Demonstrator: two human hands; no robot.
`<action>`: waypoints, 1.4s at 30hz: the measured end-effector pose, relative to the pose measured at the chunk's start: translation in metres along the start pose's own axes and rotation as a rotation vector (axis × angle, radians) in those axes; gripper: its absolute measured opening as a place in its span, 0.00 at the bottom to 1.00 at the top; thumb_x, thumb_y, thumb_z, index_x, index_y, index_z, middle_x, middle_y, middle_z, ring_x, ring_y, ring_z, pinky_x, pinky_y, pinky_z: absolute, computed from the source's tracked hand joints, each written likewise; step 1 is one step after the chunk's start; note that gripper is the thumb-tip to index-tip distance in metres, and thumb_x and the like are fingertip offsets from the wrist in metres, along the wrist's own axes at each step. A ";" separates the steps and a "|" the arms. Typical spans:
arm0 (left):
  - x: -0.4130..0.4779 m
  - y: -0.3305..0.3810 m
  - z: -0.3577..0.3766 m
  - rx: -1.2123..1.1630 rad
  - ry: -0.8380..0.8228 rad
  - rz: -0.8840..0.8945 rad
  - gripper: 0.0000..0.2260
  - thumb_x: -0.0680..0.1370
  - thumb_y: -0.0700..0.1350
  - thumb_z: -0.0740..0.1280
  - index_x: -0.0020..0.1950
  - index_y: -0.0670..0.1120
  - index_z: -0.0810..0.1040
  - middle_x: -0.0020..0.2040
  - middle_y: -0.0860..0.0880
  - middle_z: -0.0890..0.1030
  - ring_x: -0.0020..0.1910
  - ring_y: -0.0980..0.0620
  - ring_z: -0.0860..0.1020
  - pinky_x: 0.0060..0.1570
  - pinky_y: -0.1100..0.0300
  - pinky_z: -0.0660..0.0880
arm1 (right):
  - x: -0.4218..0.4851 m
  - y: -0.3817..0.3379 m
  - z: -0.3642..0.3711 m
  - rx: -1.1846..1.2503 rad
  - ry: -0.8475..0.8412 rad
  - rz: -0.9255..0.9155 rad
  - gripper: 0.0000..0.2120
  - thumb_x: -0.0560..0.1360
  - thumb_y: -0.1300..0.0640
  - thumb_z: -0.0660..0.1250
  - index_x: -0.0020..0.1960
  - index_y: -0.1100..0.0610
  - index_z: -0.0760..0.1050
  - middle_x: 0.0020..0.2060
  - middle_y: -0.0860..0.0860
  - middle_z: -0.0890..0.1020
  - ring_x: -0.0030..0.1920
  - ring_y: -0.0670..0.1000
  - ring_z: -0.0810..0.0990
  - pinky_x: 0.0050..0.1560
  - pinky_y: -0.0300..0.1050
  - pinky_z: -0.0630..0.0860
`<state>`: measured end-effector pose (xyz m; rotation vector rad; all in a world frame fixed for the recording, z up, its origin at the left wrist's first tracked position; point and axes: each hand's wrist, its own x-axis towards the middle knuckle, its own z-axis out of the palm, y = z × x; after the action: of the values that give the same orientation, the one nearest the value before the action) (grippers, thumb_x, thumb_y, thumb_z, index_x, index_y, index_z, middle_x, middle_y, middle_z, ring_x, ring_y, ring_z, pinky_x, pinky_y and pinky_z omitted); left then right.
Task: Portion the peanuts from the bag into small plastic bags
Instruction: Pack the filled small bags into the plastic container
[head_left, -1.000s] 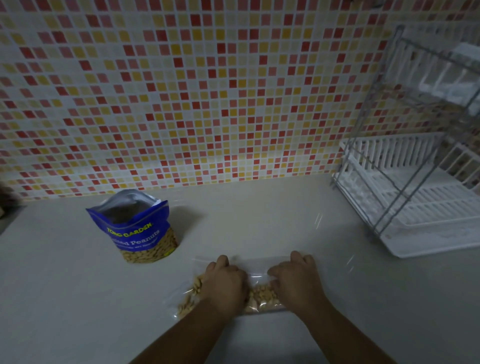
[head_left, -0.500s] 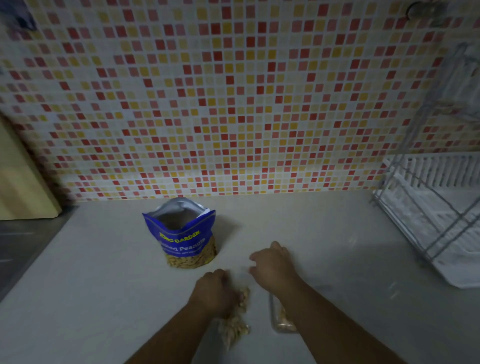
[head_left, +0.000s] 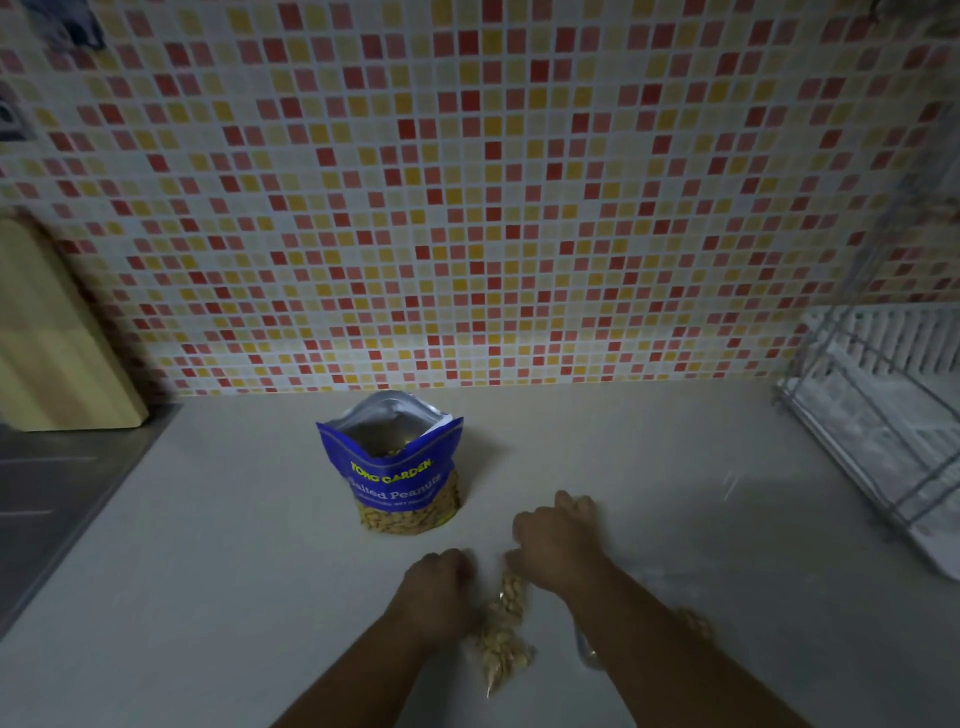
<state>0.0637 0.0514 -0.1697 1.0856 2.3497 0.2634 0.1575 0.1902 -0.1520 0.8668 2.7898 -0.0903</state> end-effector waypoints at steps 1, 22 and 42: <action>0.000 -0.001 0.000 0.023 0.002 -0.005 0.21 0.70 0.50 0.70 0.61 0.46 0.73 0.59 0.45 0.77 0.58 0.47 0.76 0.54 0.60 0.72 | -0.001 0.000 0.000 -0.020 0.004 -0.014 0.15 0.74 0.44 0.61 0.55 0.51 0.76 0.54 0.50 0.80 0.63 0.55 0.66 0.61 0.55 0.58; -0.011 0.042 -0.043 -1.037 0.011 0.147 0.05 0.72 0.34 0.70 0.40 0.43 0.80 0.35 0.45 0.78 0.31 0.54 0.74 0.34 0.63 0.71 | -0.033 0.054 -0.072 0.926 0.158 -0.029 0.08 0.71 0.63 0.69 0.39 0.50 0.78 0.37 0.48 0.80 0.39 0.44 0.77 0.40 0.28 0.70; 0.004 0.141 0.041 -0.044 0.111 0.315 0.09 0.75 0.40 0.60 0.53 0.46 0.74 0.50 0.44 0.81 0.50 0.43 0.78 0.46 0.56 0.74 | -0.087 0.131 0.001 0.242 -0.011 0.016 0.10 0.74 0.53 0.63 0.55 0.50 0.74 0.53 0.51 0.81 0.56 0.55 0.77 0.58 0.45 0.67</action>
<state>0.1754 0.1451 -0.1515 1.4522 2.2475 0.4990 0.3016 0.2496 -0.1323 0.9374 2.8005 -0.4369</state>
